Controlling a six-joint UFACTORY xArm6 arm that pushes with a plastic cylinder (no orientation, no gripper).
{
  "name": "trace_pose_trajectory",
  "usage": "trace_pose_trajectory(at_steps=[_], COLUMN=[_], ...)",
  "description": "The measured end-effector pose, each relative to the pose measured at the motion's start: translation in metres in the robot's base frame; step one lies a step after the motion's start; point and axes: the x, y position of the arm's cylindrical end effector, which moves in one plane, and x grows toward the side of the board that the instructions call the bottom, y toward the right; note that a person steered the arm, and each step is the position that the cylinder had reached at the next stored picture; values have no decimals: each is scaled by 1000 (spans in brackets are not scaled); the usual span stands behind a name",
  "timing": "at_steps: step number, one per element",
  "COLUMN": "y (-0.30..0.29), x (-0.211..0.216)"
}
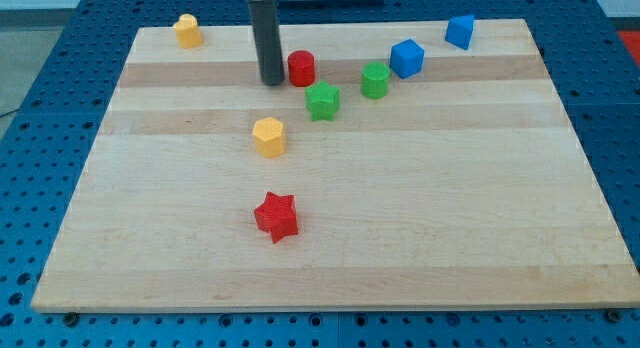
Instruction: Move the red circle to the top of the green star
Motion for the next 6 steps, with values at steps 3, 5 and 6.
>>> trace_pose_trajectory(at_steps=[3, 5, 6], y=[40, 50, 93], x=[-46, -14, -13])
